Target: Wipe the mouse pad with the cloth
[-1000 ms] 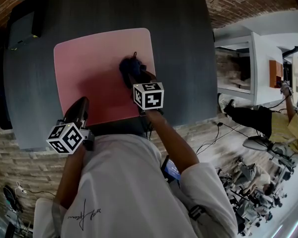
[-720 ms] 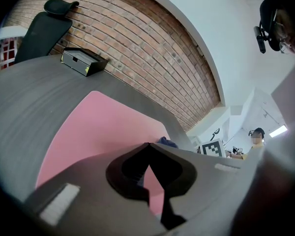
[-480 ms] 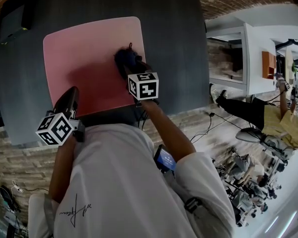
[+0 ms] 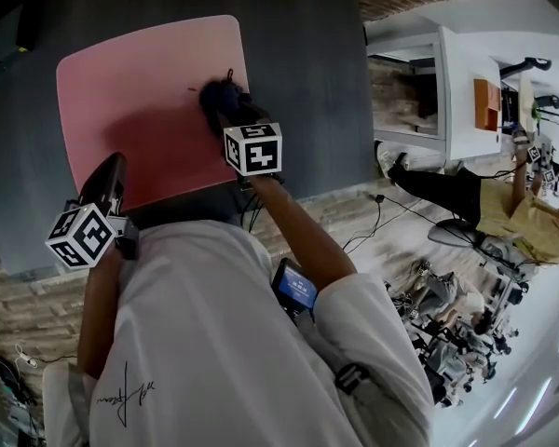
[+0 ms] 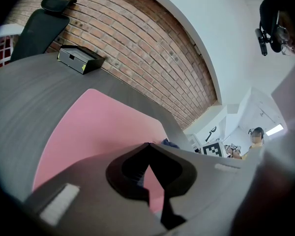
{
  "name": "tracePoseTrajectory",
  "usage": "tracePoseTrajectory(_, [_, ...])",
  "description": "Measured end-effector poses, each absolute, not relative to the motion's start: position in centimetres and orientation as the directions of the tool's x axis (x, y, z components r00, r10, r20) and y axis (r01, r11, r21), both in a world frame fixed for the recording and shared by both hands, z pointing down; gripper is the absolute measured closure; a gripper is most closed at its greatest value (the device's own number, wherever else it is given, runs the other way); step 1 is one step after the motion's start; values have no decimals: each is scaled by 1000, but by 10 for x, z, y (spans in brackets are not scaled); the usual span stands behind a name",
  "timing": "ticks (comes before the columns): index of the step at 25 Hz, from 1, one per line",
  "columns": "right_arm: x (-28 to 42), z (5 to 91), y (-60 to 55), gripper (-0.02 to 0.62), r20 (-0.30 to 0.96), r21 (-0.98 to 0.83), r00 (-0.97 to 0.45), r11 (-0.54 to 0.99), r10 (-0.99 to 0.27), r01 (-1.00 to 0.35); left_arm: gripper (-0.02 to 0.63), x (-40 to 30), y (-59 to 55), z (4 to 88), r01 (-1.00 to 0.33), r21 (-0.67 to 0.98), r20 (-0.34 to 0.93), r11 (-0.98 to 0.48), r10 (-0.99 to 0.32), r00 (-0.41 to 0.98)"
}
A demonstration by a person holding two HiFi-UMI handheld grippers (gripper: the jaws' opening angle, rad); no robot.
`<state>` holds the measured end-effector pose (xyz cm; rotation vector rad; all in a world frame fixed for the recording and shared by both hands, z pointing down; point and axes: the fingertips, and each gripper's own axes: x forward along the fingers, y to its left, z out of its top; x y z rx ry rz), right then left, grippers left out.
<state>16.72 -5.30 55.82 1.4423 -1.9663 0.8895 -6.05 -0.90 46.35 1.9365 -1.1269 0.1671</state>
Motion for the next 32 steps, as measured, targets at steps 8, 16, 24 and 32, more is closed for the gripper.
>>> tracePoseTrajectory(8, [174, 558, -40, 454, 758, -178, -271, 211, -594, -961, 595, -60, -7, 460, -756, 617, 484, -219, -652, 584])
tracePoseTrajectory(16, [175, 559, -30, 454, 759, -176, -264, 202, -595, -963, 595, -62, -4, 458, -751, 622, 474, -223, -656, 588])
tracePoseTrajectory(24, [170, 560, -12, 454, 763, -191, -266, 188, -589, -963, 595, -61, -2, 456, -745, 625, 462, -231, -660, 593])
tracePoseTrajectory(32, [160, 560, -3, 454, 763, -198, -274, 192, -585, -961, 595, -63, 0, 456, -732, 640, 454, -232, -654, 605])
